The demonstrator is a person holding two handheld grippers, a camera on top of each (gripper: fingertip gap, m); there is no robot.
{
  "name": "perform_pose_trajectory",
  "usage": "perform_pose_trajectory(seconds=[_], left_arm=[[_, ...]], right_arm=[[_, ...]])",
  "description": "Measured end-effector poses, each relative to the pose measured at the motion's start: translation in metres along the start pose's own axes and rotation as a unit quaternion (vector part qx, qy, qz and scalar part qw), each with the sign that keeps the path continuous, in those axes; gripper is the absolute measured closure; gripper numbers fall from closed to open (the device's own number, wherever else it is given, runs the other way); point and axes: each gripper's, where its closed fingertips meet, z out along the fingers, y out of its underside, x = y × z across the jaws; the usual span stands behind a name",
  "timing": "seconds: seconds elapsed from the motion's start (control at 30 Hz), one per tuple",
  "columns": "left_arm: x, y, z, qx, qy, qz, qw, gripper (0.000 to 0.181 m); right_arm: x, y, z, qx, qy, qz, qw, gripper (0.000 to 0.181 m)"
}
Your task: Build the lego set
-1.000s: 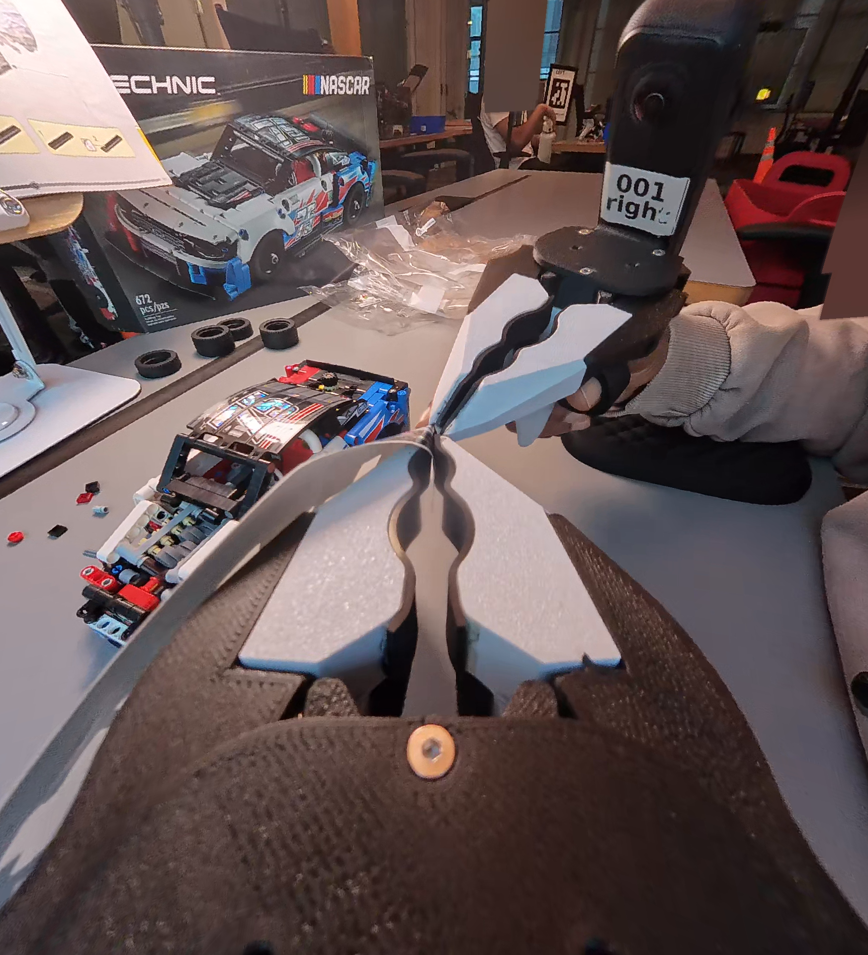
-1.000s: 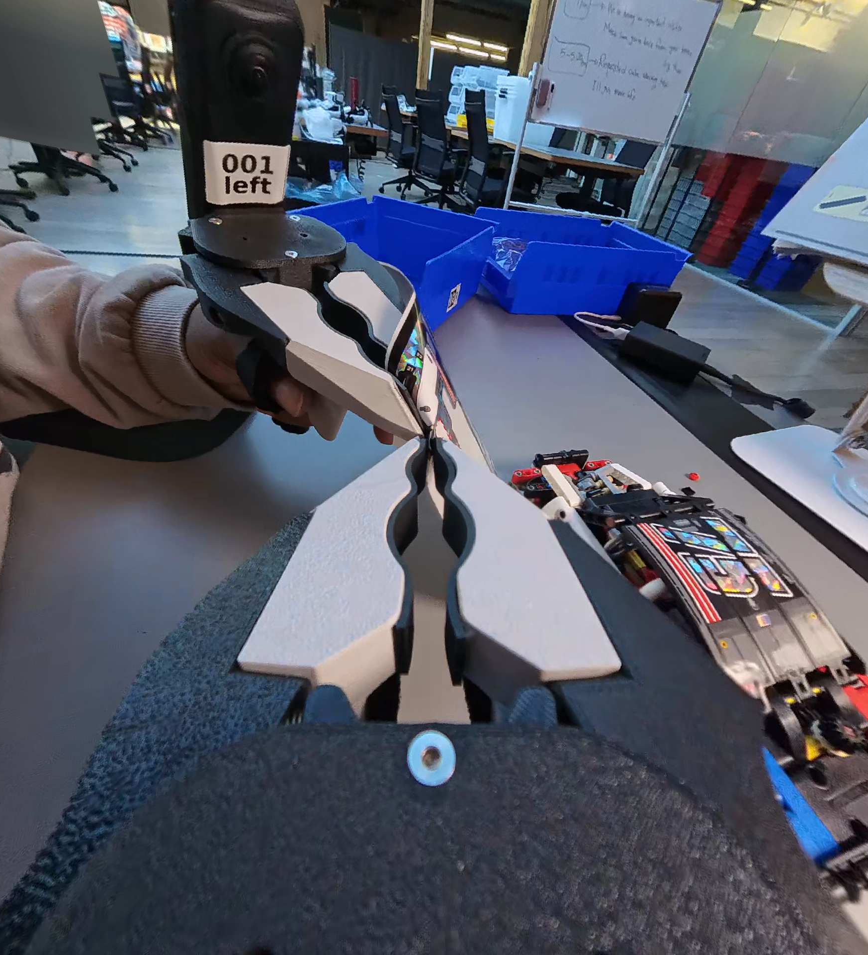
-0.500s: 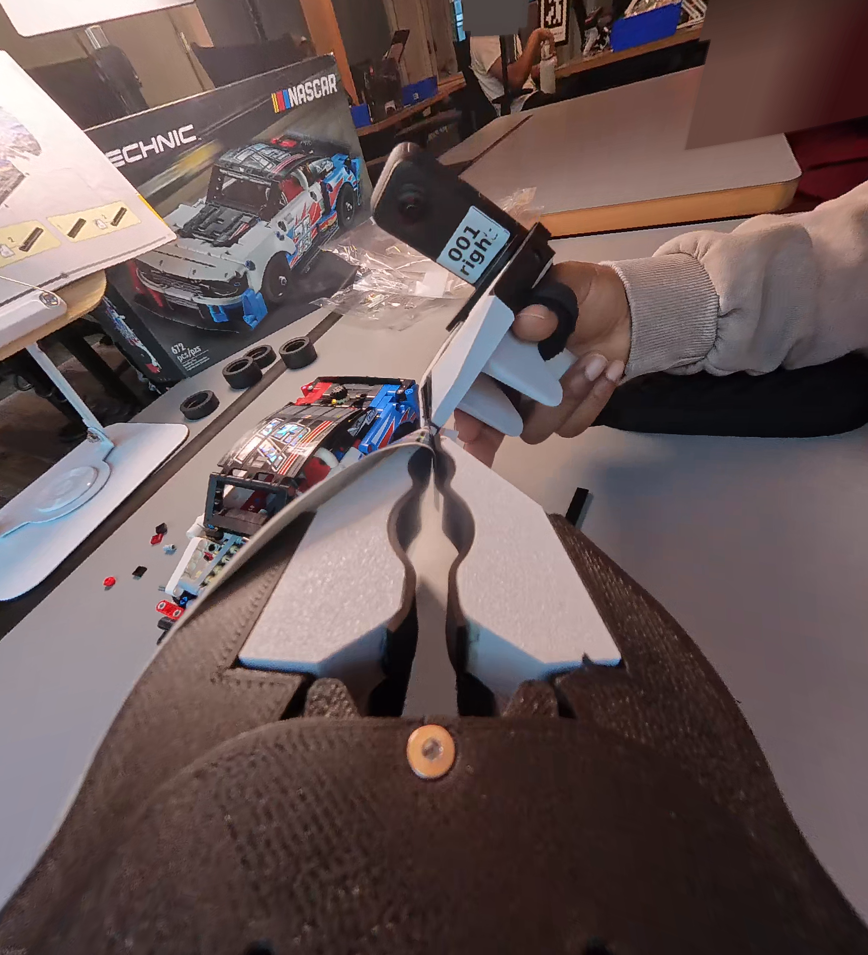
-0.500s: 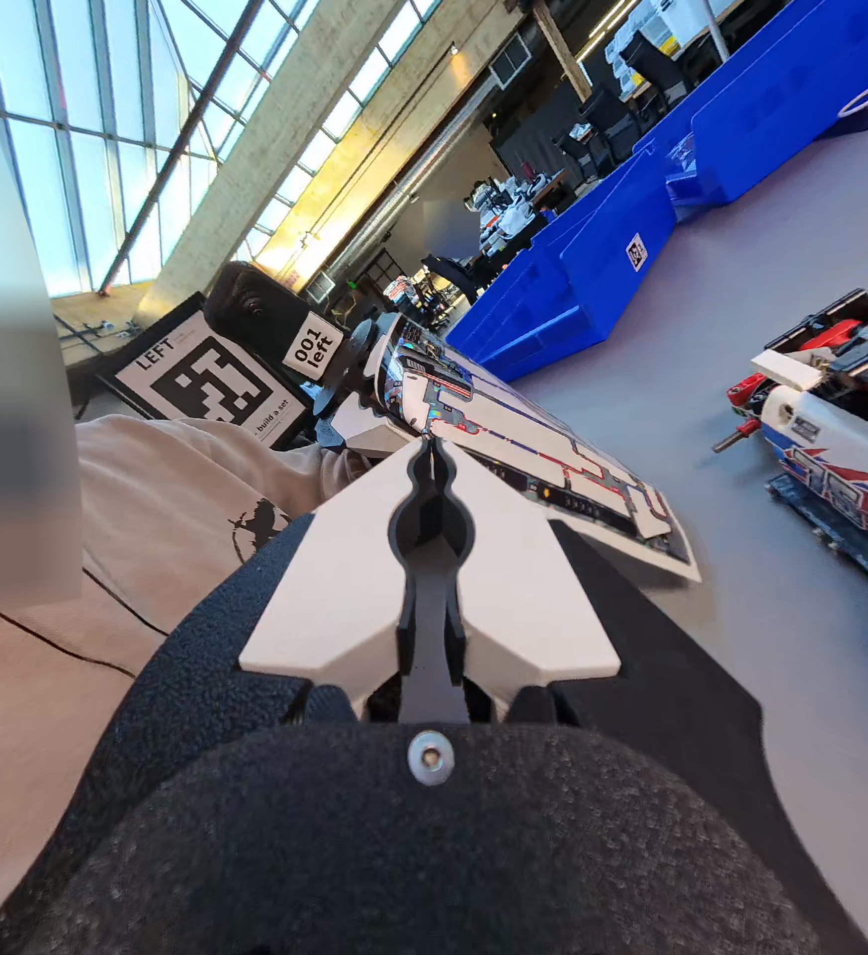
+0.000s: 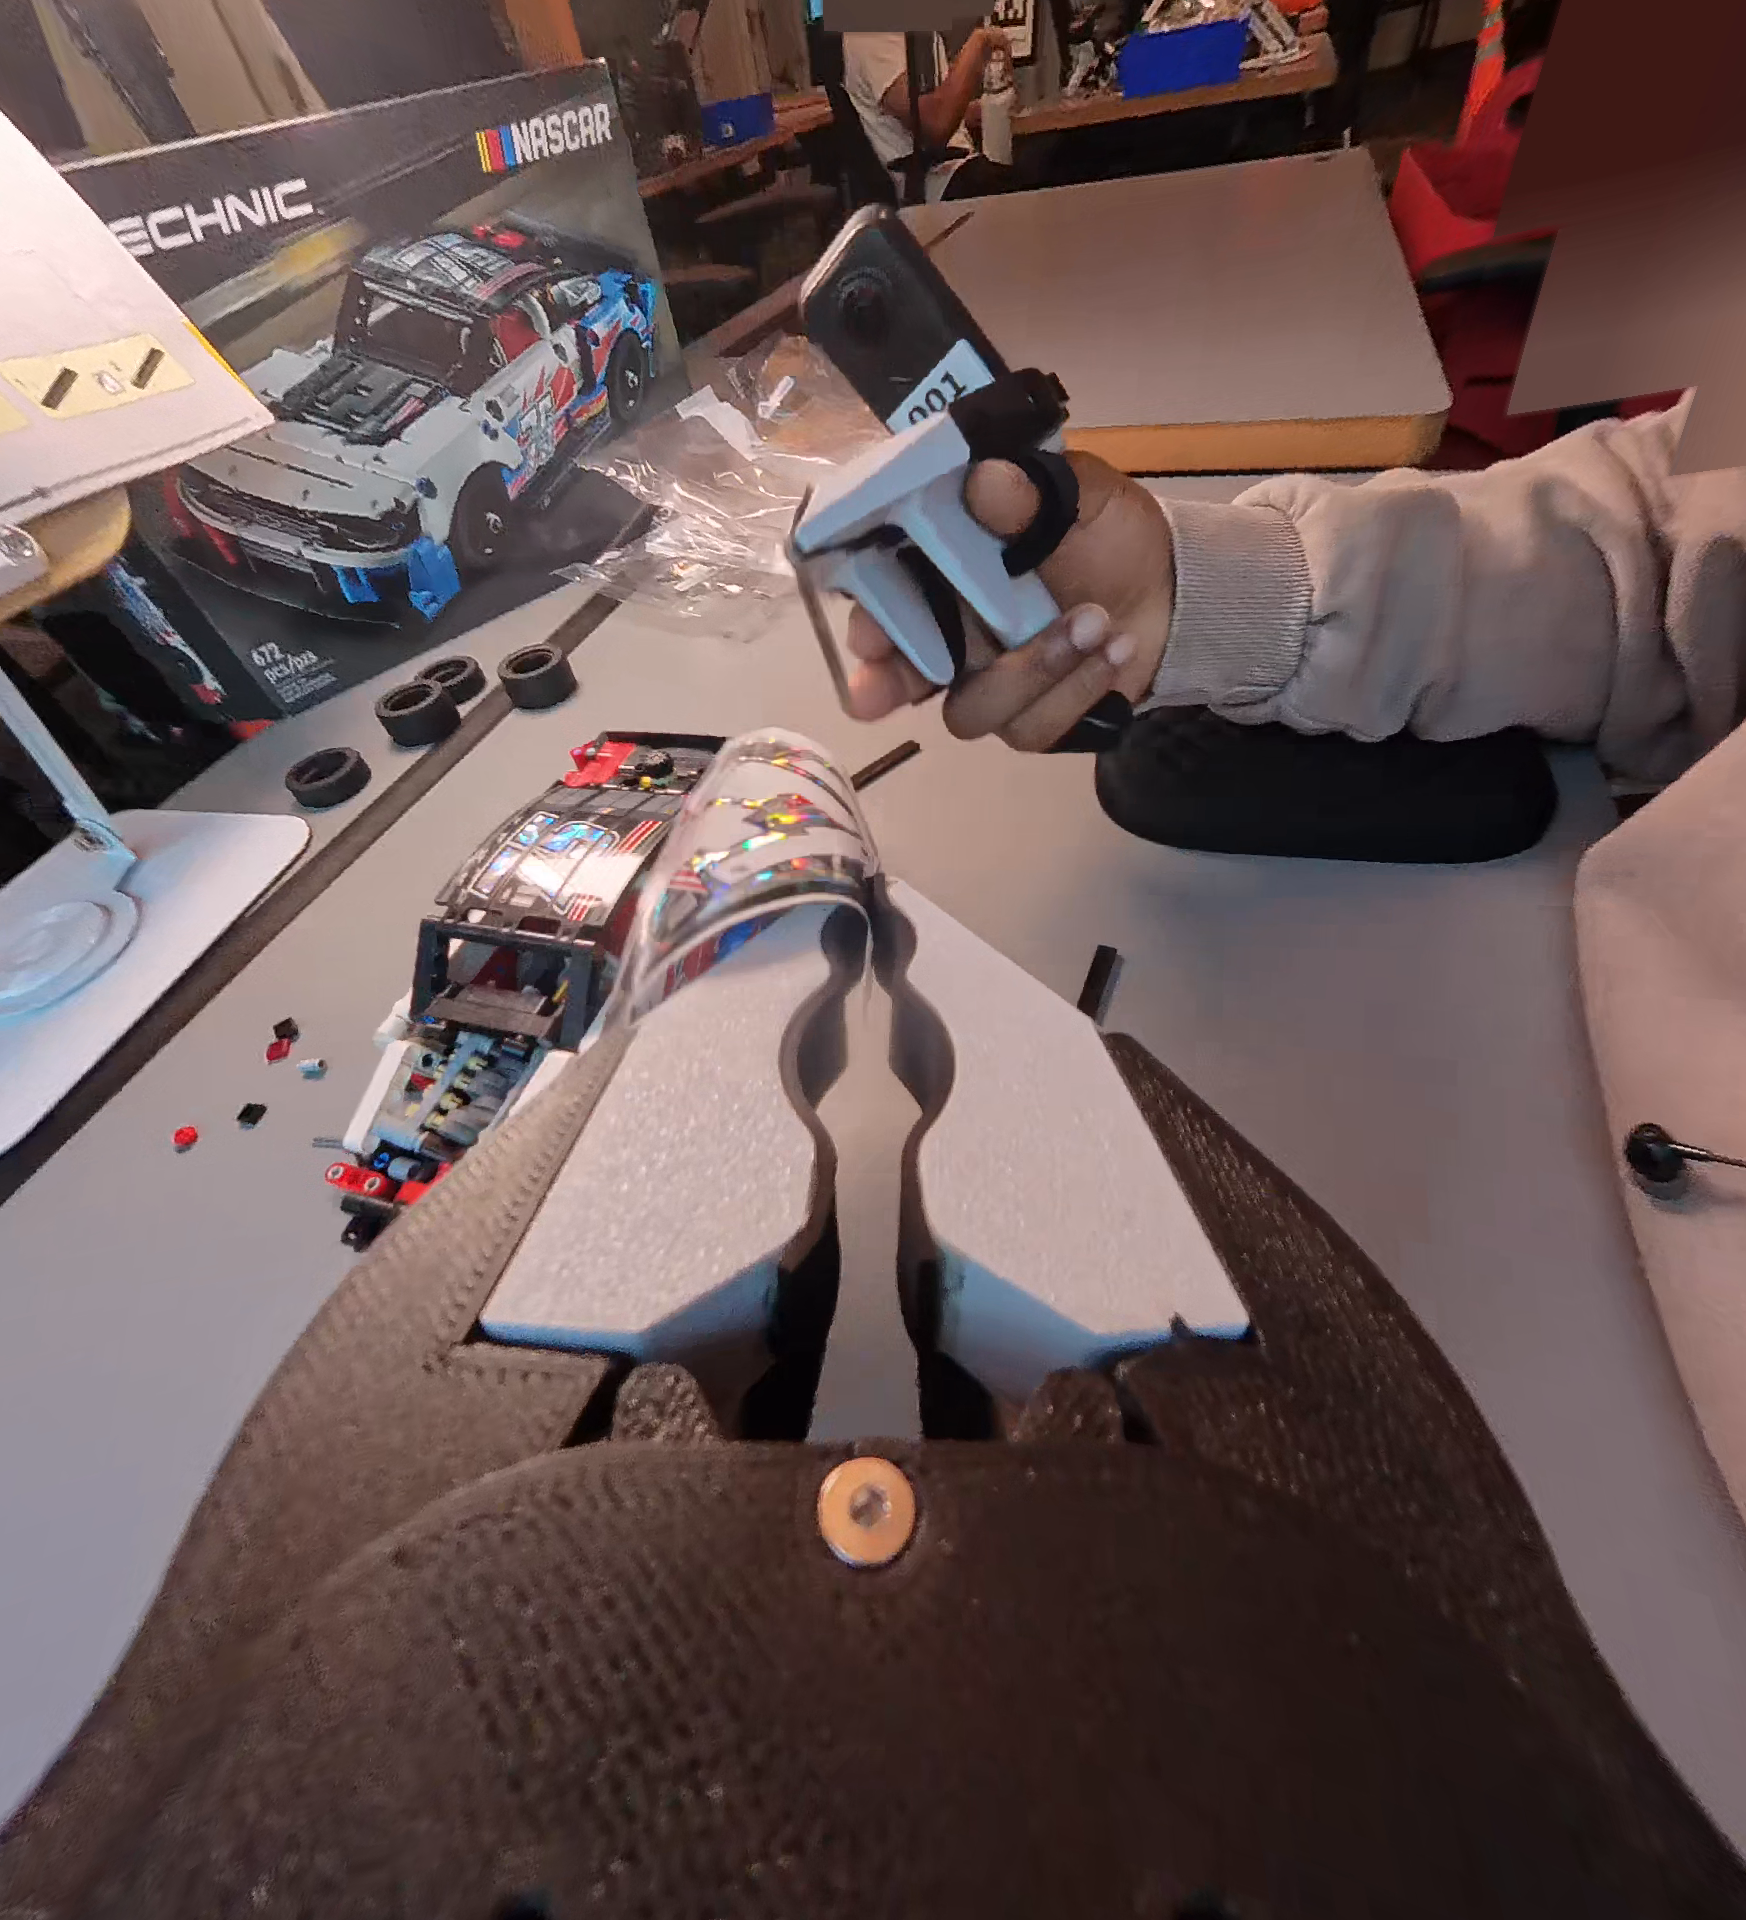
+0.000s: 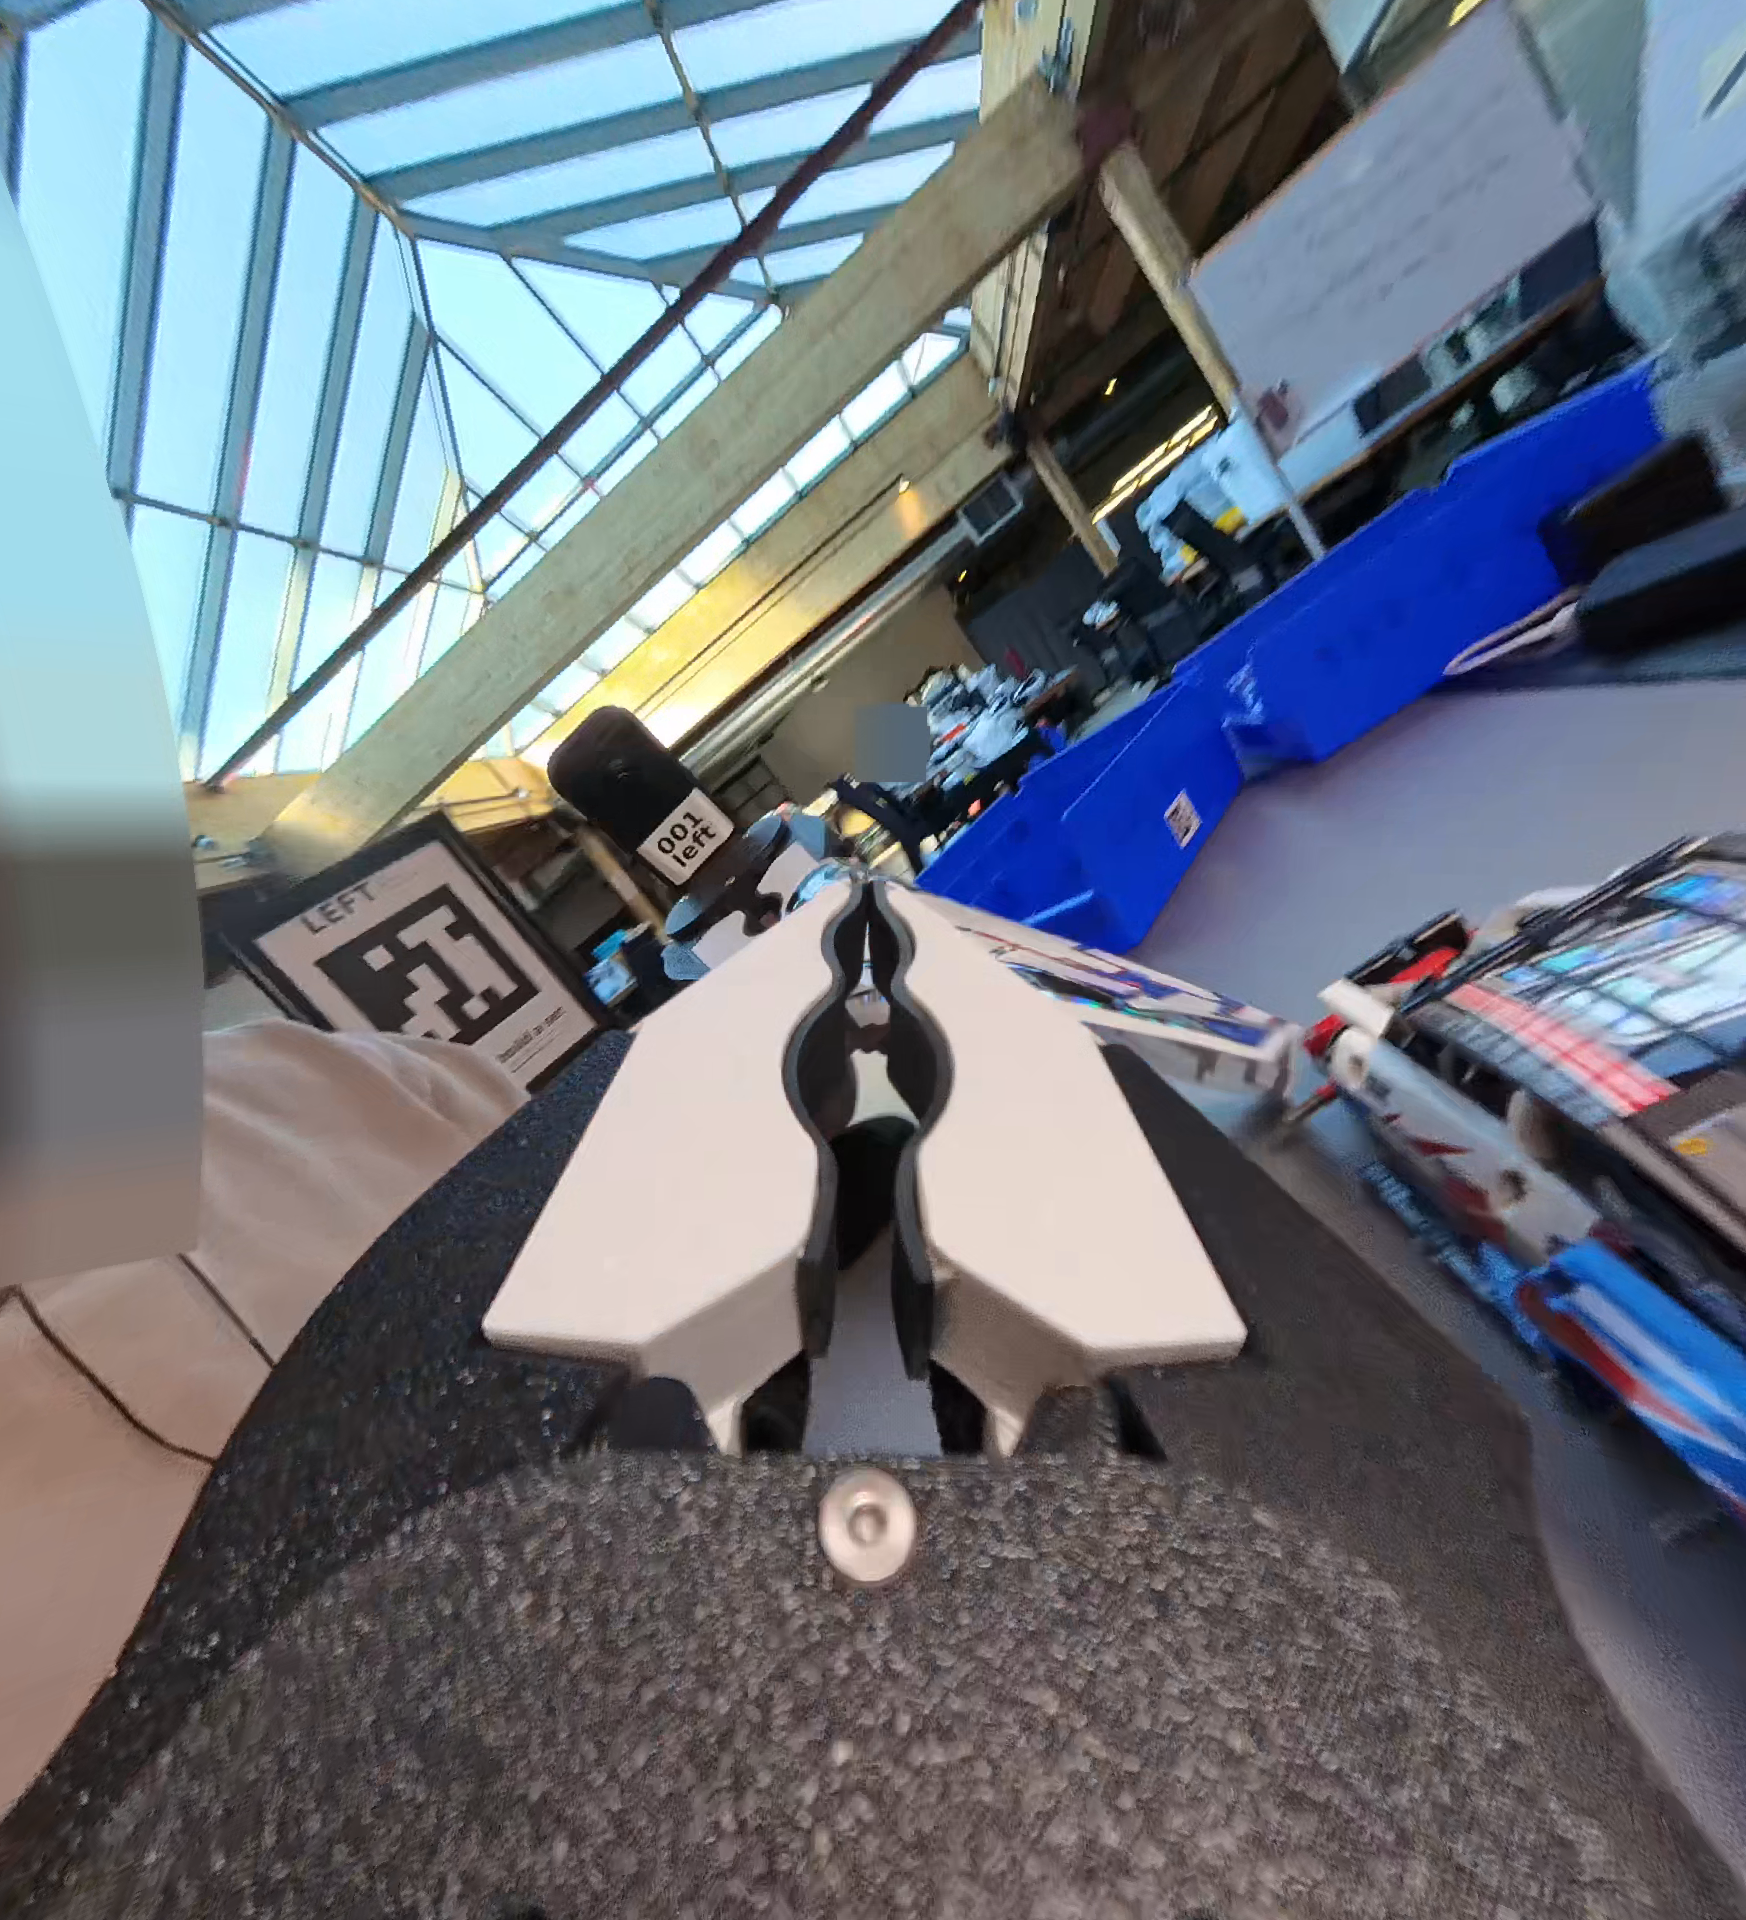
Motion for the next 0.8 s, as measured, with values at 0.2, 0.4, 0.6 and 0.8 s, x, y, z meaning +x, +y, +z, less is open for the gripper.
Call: perform_pose_trajectory(seconds=[0.2, 0.4, 0.6, 0.8], left_arm=[[-0.086, -0.025, -0.060, -0.057, 0.004, -0.049, 0.997, 0.181], [-0.198, -0.039, -0.074, -0.077, 0.008, -0.037, 0.996, 0.181], [-0.239, 0.054, -0.080, -0.177, 0.010, -0.249, 0.952, 0.181], [-0.198, 0.158, -0.096, -0.368, 0.014, -0.438, 0.820, 0.181]], right_arm=[[0.003, -0.045, -0.047, 0.056, 0.079, -0.119, 0.988, 0.181], [0.024, -0.032, -0.056, 0.049, 0.098, -0.090, 0.990, 0.181], [0.020, -0.030, -0.058, 0.045, 0.097, -0.096, 0.990, 0.181], [0.027, -0.023, -0.056, 0.032, 0.096, -0.076, 0.992, 0.181]])
